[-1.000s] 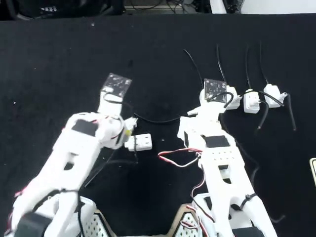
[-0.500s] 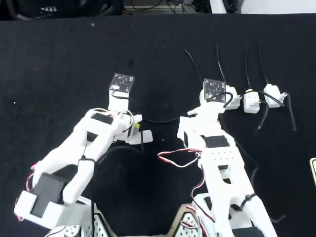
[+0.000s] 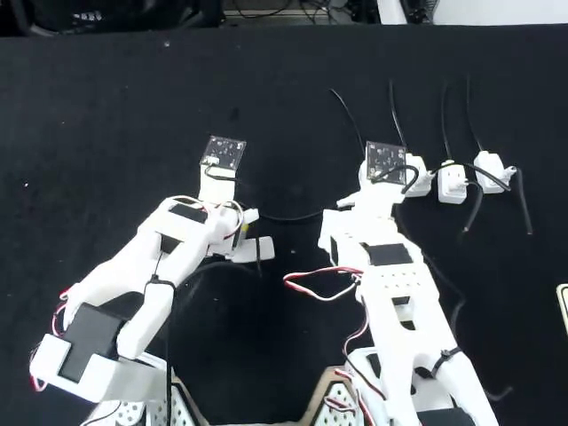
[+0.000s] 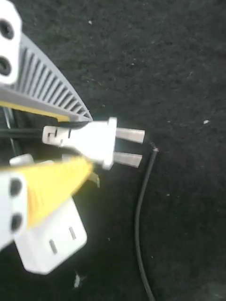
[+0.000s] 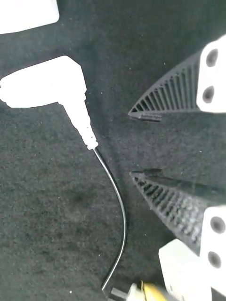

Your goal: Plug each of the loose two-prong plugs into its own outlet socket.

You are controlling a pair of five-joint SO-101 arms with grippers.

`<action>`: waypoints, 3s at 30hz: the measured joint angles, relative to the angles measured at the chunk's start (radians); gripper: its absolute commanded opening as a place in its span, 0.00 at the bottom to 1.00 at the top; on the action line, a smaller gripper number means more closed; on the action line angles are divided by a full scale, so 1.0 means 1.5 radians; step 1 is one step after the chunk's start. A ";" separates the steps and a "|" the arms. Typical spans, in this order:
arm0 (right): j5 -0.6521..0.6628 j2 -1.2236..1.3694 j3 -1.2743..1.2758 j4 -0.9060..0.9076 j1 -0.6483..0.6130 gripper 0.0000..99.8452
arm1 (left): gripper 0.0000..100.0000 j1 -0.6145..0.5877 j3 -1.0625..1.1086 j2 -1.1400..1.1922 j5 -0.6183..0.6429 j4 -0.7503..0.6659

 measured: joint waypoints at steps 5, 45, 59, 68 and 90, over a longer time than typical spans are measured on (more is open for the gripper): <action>0.000 0.000 0.000 0.000 0.000 0.16 | 0.03 -0.001 0.001 -0.042 -0.002 0.035; 0.000 -0.001 -0.072 0.245 -0.075 0.16 | 0.22 0.025 0.245 -0.468 -0.051 0.091; 0.000 -0.001 -0.007 0.137 -0.227 0.16 | 0.22 -0.091 0.262 -0.390 -0.225 0.155; 0.000 -0.001 0.014 0.137 -0.230 0.16 | 0.23 -0.123 0.163 -0.214 -0.244 0.153; 0.000 -0.001 0.016 0.136 -0.230 0.16 | 0.03 -0.114 0.058 -0.054 -0.412 0.155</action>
